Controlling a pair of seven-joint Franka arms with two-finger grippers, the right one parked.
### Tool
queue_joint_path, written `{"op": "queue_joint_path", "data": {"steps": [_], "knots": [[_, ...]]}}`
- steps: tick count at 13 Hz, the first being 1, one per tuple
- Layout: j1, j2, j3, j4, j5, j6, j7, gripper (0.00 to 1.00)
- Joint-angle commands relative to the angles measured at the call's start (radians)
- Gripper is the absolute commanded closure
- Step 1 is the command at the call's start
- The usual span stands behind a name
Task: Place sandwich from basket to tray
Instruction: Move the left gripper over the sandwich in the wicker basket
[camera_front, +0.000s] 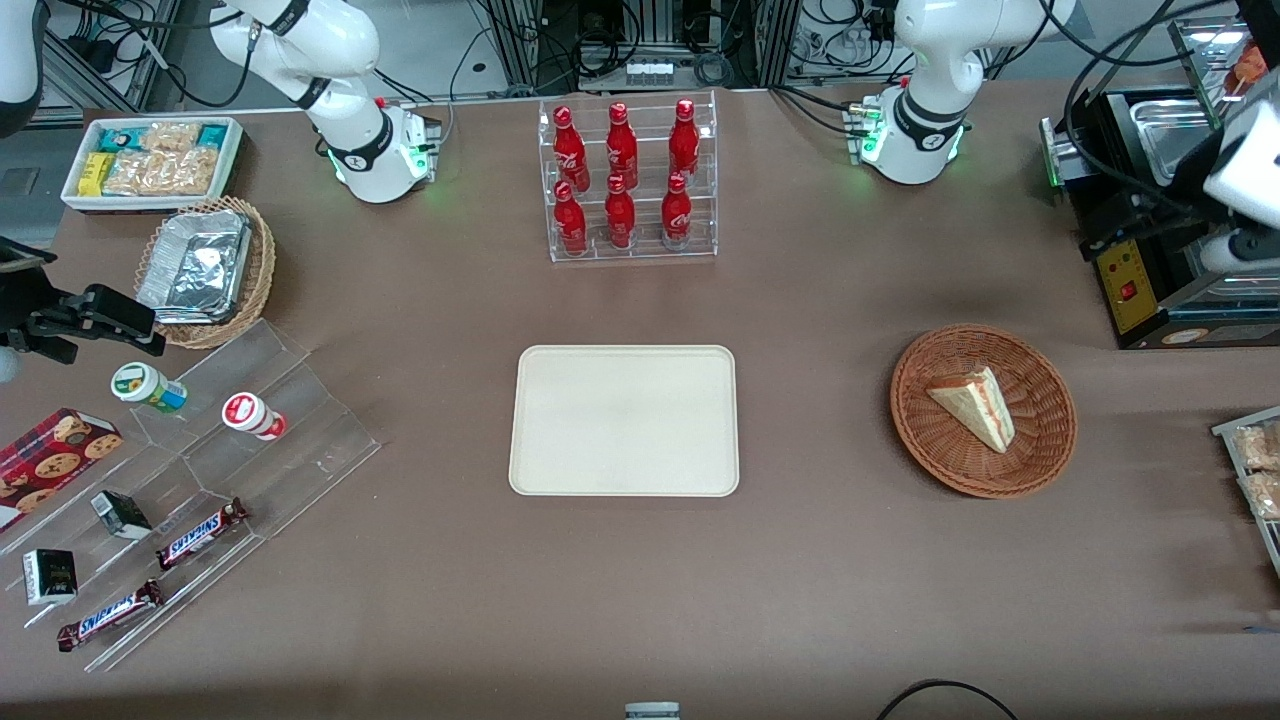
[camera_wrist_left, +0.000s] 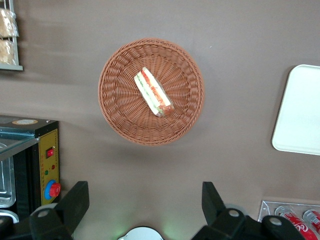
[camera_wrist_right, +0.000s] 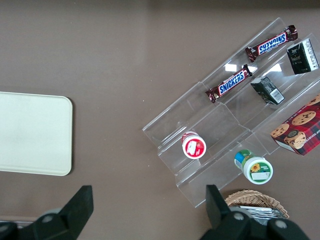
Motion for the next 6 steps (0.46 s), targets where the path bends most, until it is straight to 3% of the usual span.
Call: {"op": "queue_joint_path", "data": {"steps": [1,6], "knots": [[0.021,0.089,-0.004,0.028,0.027,0.015,-0.013,0.0],[0.038,0.16,-0.004,-0.108,0.029,0.215,-0.232,0.0]]}}
